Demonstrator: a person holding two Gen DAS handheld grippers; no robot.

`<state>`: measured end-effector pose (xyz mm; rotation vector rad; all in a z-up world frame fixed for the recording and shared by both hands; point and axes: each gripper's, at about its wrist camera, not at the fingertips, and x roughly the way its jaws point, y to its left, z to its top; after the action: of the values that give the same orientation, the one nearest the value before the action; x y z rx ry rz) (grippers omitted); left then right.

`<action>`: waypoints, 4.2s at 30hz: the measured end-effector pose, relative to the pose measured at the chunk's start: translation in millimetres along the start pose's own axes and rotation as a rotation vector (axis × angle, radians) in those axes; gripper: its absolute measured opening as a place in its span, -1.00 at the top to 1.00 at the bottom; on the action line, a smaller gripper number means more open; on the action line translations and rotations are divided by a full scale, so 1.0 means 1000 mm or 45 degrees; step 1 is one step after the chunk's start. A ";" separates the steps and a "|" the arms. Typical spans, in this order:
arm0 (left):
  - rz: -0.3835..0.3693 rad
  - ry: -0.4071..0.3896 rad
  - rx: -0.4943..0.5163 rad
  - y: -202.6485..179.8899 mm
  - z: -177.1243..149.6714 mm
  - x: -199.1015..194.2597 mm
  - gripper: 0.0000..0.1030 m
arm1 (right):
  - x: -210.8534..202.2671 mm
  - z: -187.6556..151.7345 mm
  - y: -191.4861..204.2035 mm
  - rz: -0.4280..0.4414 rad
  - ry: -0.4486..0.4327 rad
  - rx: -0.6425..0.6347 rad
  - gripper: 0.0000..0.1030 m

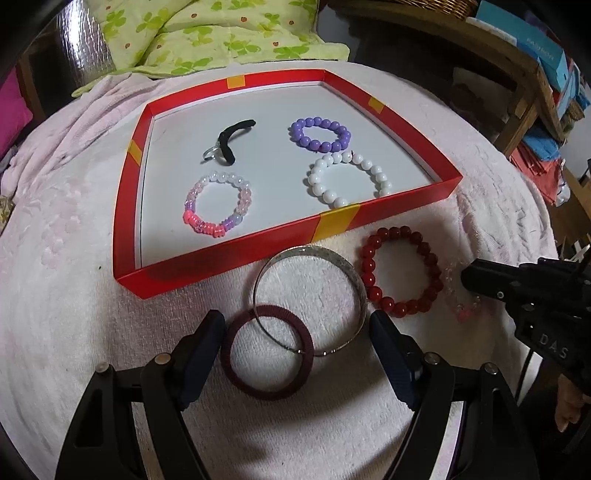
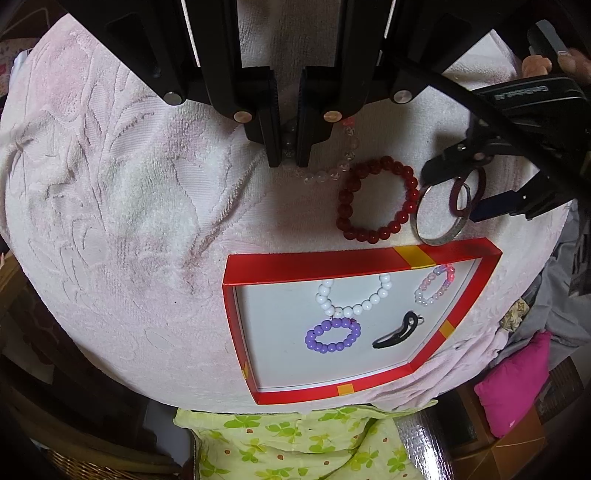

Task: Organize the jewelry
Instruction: 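Grasp the silver bangle with the left tool while the right tool reaches the light pink bead bracelet, then lift the silver bangle with the left tool while the right tool grasps and lifts the pink bracelet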

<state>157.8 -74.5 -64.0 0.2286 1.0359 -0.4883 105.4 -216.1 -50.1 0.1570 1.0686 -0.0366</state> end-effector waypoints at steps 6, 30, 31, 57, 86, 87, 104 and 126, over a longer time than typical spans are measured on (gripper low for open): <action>0.008 -0.011 0.006 -0.004 0.001 0.002 -0.59 | 0.000 0.000 -0.001 0.004 0.001 0.004 0.83; -0.045 -0.085 -0.004 0.007 -0.001 -0.006 -0.23 | -0.001 -0.001 0.001 -0.001 0.002 0.007 0.83; -0.043 -0.086 -0.001 0.006 -0.002 -0.007 -0.23 | -0.001 -0.001 0.002 -0.001 0.001 0.008 0.83; 0.132 -0.232 -0.062 0.050 -0.024 -0.063 -0.23 | -0.023 0.013 -0.011 0.468 -0.111 0.309 0.83; 0.153 -0.209 -0.059 0.046 -0.025 -0.060 -0.23 | 0.003 0.004 0.000 0.049 -0.005 -0.006 0.81; 0.155 -0.209 -0.058 0.046 -0.025 -0.060 -0.23 | 0.001 0.004 -0.001 0.036 -0.014 -0.006 0.84; 0.153 -0.252 -0.069 0.044 -0.022 -0.068 -0.23 | -0.048 0.013 -0.003 0.213 -0.301 0.109 0.84; 0.177 -0.270 -0.103 0.060 -0.028 -0.080 -0.23 | -0.054 0.019 0.043 0.319 -0.372 0.092 0.84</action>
<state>132.6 11.6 -12.0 0.1716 0.8247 -0.3363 100.1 -179.0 10.7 0.3396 0.7509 0.1251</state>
